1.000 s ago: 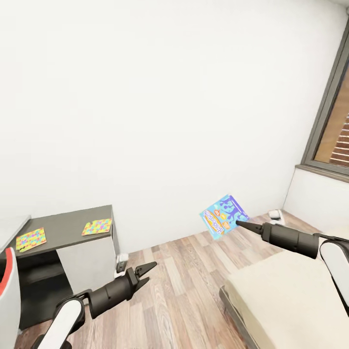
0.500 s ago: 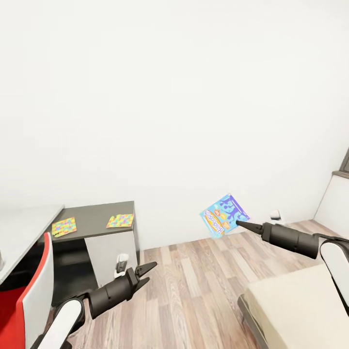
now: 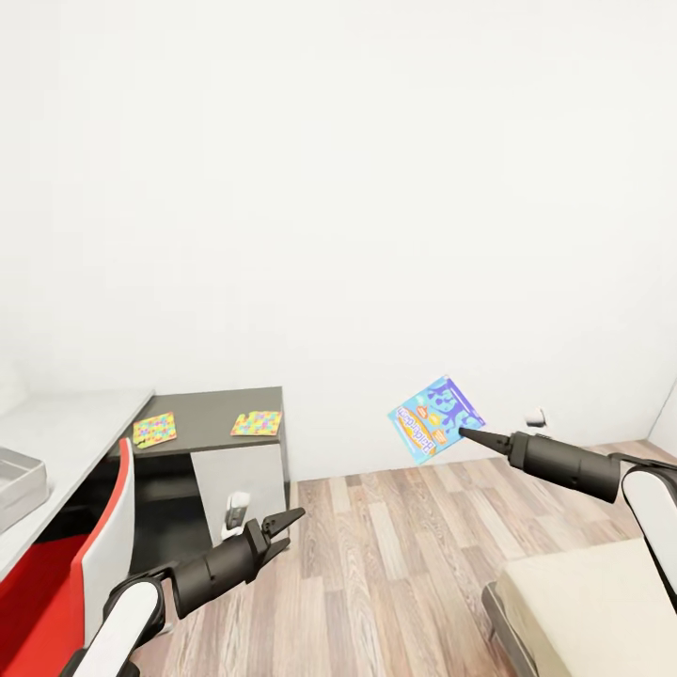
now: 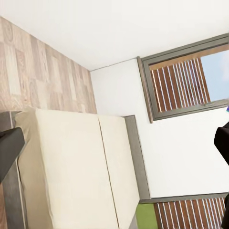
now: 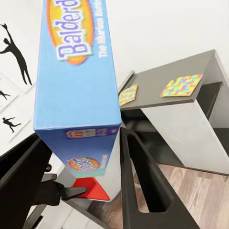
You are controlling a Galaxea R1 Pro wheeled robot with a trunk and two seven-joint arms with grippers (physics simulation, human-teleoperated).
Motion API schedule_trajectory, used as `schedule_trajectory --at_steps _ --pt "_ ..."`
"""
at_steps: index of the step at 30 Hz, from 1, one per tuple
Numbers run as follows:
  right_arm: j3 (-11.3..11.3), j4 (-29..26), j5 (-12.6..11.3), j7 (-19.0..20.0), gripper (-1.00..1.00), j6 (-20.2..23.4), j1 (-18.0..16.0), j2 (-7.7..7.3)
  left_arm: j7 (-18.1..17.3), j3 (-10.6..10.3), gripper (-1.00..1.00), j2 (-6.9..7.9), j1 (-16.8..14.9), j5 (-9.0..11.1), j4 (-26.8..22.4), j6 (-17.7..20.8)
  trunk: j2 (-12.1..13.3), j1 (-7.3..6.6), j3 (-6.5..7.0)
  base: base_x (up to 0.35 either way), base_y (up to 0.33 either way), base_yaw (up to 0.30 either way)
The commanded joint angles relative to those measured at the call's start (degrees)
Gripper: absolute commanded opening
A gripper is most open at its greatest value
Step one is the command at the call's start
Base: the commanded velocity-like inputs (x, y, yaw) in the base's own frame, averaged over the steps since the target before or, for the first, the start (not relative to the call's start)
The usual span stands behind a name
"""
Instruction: Put all the toys in the child's room - the three board games (two on the bed and one on the table), the two jigsaw puzzles on the table, and the tennis ball on the table - inside the toy box on the table in the child's room.
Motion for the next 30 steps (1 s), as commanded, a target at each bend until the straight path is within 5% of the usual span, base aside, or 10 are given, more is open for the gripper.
schedule_trajectory --at_steps 1,30 --pt "-0.09 0.0 0.25 0.39 -1.0 0.25 -0.04 0.0 -0.3 -0.04 1.0 0.03 -0.02 -0.24 0.02 0.1 -0.04 0.02 -0.02 0.0 0.0 0.039" --pt "-0.09 -0.01 0.13 0.48 -1.0 0.25 -0.09 -1.04 -0.3 -0.08 1.0 0.03 -0.02 -0.32 0.02 0.1 -0.04 0.02 -0.04 0.0 0.0 0.038"
